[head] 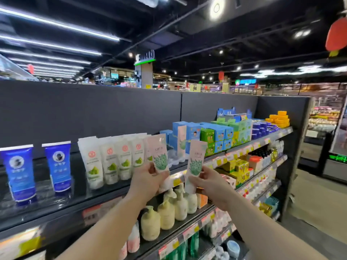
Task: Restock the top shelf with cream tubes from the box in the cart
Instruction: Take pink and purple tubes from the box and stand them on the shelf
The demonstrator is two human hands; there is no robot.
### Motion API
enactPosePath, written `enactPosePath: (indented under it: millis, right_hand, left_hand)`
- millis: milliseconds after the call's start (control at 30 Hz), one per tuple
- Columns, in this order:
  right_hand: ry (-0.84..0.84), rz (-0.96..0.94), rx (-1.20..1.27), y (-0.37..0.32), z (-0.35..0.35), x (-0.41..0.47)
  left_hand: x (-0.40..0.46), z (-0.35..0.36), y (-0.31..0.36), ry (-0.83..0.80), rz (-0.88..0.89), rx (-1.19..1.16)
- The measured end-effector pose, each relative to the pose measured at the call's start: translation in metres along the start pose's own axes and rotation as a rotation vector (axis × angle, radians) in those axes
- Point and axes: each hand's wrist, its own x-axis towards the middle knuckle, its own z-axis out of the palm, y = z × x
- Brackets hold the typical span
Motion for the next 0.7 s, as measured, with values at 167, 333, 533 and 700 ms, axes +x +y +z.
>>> enactPosePath:
  millis: [167,333,533,700]
  right_hand:
    - [-0.101,-0.066,-0.016,0.006,-0.036,0.078]
    - [-0.244,-0.103,-0.021,0.012,-0.075,0.144]
    - [-0.443,-0.132,0.019,0.014,-0.1,0.2]
    - [-0.545,-0.178,-0.021,0.025,-0.105,0.215]
  left_hand:
    - [0.053,0.05,0.0,0.198,0.091,0.258]
    - [0.099,0.092,-0.001,0.394,0.088,0.349]
    - [0.125,0.121,-0.008,0.523,-0.006,0.466]
    - [0.133,0.129,-0.018,0.472,-0.084,0.525]
